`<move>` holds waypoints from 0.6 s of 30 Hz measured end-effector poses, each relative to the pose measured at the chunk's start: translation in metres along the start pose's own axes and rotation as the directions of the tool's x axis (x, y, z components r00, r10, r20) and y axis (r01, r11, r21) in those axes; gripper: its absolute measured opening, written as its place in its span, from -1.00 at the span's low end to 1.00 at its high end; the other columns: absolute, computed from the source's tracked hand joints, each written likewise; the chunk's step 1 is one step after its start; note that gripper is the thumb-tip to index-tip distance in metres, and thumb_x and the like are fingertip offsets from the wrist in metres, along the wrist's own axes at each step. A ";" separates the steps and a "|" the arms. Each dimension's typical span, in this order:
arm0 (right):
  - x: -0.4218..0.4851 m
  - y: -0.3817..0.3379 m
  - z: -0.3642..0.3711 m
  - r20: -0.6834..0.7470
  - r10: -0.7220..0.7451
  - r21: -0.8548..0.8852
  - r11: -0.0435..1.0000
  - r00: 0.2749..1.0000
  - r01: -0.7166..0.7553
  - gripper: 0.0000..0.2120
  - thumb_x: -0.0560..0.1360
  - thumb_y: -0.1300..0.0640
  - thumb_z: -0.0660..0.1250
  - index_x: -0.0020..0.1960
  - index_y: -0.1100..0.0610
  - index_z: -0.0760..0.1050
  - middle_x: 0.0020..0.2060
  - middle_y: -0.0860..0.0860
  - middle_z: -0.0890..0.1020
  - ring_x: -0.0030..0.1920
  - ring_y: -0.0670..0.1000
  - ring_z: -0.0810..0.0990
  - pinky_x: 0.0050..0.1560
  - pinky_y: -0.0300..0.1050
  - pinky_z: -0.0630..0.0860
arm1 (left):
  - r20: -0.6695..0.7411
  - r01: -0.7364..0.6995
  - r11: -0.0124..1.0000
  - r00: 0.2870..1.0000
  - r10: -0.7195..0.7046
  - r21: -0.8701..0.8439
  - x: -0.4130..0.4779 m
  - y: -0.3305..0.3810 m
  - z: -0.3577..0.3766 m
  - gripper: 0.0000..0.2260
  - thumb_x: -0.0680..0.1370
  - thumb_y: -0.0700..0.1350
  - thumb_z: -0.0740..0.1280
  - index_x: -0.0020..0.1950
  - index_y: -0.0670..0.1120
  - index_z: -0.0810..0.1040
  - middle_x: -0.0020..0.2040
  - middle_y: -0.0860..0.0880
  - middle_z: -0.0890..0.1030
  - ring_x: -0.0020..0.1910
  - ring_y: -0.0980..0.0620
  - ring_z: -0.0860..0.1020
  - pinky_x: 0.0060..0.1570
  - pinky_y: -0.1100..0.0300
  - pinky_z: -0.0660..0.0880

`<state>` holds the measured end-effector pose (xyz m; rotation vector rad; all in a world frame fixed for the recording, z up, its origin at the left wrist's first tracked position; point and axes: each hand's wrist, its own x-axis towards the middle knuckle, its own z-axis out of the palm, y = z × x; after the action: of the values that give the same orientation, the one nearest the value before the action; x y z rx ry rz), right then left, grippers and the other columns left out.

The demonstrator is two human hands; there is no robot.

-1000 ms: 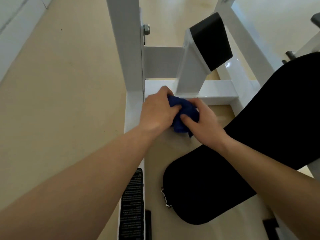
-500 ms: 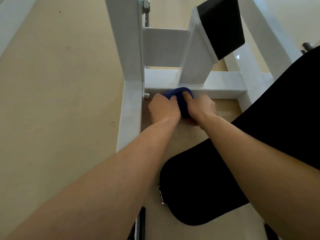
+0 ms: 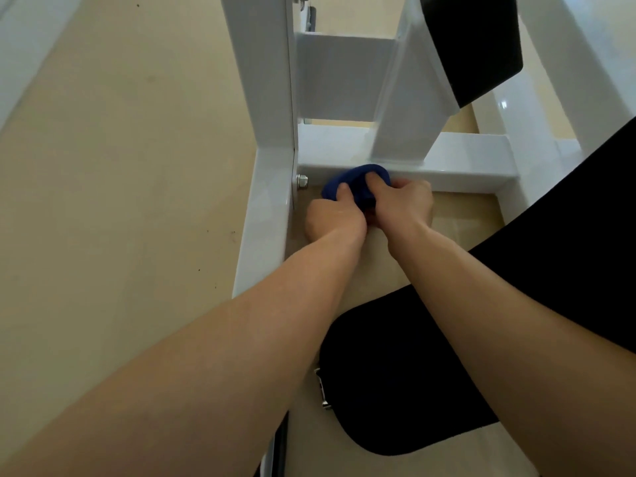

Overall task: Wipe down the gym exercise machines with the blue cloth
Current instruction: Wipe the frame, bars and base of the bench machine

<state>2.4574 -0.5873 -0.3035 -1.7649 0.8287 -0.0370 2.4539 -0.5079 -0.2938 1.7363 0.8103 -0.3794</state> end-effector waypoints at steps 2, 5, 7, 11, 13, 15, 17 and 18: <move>-0.001 -0.002 0.008 0.032 -0.052 -0.059 0.997 0.998 0.054 -0.74 0.44 -0.06 0.45 -0.31 0.10 0.60 -0.34 0.03 0.67 -0.26 0.07 0.68 -0.16 0.01 0.65 | -0.068 0.013 0.997 0.998 -0.018 -0.073 0.001 0.004 -0.005 -0.61 0.65 0.10 0.20 0.25 -0.18 0.51 0.15 -0.14 0.62 0.09 -0.15 0.60 -0.04 0.12 0.47; -0.004 -0.010 0.021 0.113 -0.115 -0.156 0.979 0.987 0.132 -0.69 0.46 -0.10 0.41 -0.36 0.06 0.54 -0.39 0.00 0.62 -0.29 0.04 0.60 -0.24 -0.06 0.54 | -0.143 -0.026 0.991 0.990 0.008 -0.128 0.004 -0.002 -0.009 -0.60 0.65 0.13 0.16 0.22 -0.17 0.54 0.12 -0.11 0.63 0.10 -0.14 0.60 -0.03 0.13 0.45; -0.004 -0.013 0.024 0.126 -0.114 -0.186 0.973 0.985 0.136 -0.66 0.47 -0.11 0.40 -0.38 0.07 0.52 -0.40 0.00 0.61 -0.31 0.04 0.59 -0.24 -0.06 0.54 | -0.145 -0.104 0.985 0.986 0.084 -0.139 0.004 -0.007 -0.007 -0.61 0.66 0.12 0.14 0.13 -0.15 0.59 0.03 -0.08 0.65 0.06 -0.12 0.61 -0.03 0.16 0.45; 0.004 -0.001 0.008 0.009 -0.061 -0.124 0.990 0.998 0.061 -0.72 0.48 -0.07 0.41 -0.27 0.11 0.62 -0.33 0.02 0.66 -0.26 0.05 0.65 -0.16 -0.05 0.61 | -0.142 -0.183 0.982 0.974 0.176 -0.038 0.008 0.000 0.003 -0.61 0.66 0.07 0.15 0.00 -0.18 0.64 -0.05 -0.12 0.66 0.02 -0.15 0.61 -0.12 0.18 0.39; 0.011 0.007 -0.008 -0.092 -0.025 -0.093 0.996 0.995 0.016 -0.75 0.46 -0.07 0.43 -0.22 0.10 0.65 -0.28 0.04 0.69 -0.22 0.07 0.67 -0.06 0.03 0.65 | -0.089 -0.241 0.969 0.965 0.245 0.057 0.004 0.004 0.015 -0.61 0.64 0.07 0.19 0.03 -0.20 0.67 0.00 -0.15 0.69 0.02 -0.15 0.62 -0.09 0.18 0.43; 0.016 0.013 -0.024 -0.189 0.020 -0.054 0.998 0.982 -0.030 -0.74 0.44 -0.09 0.45 -0.25 0.10 0.63 -0.28 0.02 0.68 -0.23 0.05 0.67 -0.05 0.04 0.65 | -0.002 -0.324 0.940 0.946 0.326 0.106 0.001 0.003 0.026 -0.61 0.62 0.08 0.23 -0.10 -0.17 0.70 -0.12 -0.14 0.70 -0.07 -0.14 0.65 -0.07 0.12 0.54; 0.021 0.015 -0.027 -0.227 0.043 -0.027 0.998 0.973 -0.051 -0.71 0.40 -0.11 0.48 -0.28 0.10 0.61 -0.31 0.02 0.68 -0.25 0.07 0.68 -0.10 0.06 0.67 | 0.011 -0.353 0.929 0.935 0.354 0.111 0.004 0.001 0.025 -0.61 0.59 0.08 0.25 -0.21 -0.16 0.69 -0.23 -0.13 0.69 -0.17 -0.13 0.65 -0.10 0.05 0.58; 0.020 0.013 -0.023 -0.216 0.051 -0.021 0.998 0.975 -0.056 -0.71 0.38 -0.11 0.48 -0.29 0.11 0.61 -0.31 0.02 0.68 -0.25 0.09 0.68 -0.11 0.07 0.67 | -0.008 -0.356 0.928 0.933 0.359 0.113 0.007 0.000 0.020 -0.61 0.59 0.08 0.26 -0.22 -0.17 0.68 -0.25 -0.12 0.69 -0.19 -0.12 0.65 -0.12 0.06 0.57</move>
<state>2.4560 -0.6188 -0.3137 -1.7837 1.0373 -0.1856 2.4619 -0.5243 -0.3041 1.9509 0.4827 -0.1541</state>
